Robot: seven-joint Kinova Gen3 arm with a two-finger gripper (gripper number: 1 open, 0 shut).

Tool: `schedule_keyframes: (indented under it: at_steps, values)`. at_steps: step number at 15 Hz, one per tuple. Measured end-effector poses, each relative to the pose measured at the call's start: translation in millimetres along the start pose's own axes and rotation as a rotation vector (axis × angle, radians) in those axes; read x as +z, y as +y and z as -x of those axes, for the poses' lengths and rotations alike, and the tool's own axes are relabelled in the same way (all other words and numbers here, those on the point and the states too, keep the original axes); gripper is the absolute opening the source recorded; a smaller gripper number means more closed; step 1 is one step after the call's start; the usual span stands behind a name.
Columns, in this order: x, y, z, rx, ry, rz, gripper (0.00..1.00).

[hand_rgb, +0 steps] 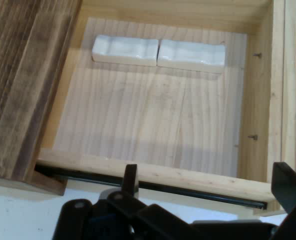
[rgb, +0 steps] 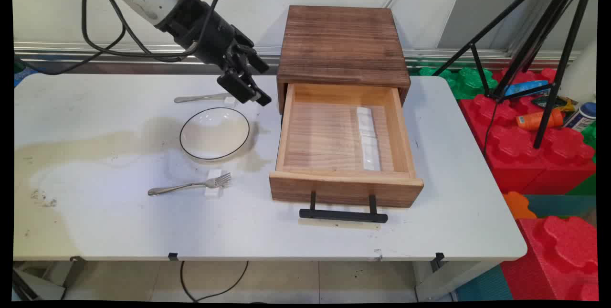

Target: Pick up the knife from the left of the white plate

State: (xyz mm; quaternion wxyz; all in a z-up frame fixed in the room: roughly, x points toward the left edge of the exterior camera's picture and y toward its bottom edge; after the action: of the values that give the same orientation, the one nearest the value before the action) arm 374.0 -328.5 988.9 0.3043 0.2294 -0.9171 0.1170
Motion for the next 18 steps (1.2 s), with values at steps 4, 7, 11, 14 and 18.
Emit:
schedule_keyframes:
  at_steps: [4, 7, 11, 14, 18]
  values:
    - [-4.3, -4.1, 6.7, -0.009, -0.007, -0.004, 1.0]
    - [-13.2, -15.0, 18.6, -0.022, -0.025, -0.025, 1.0]
    - [-28.0, -34.7, 34.7, -0.032, -0.053, -0.059, 1.0]
    - [-34.9, -46.1, 45.2, -0.05, -0.077, -0.086, 1.0]
    - [-36.5, -74.6, 63.6, -0.083, -0.141, -0.147, 1.0]
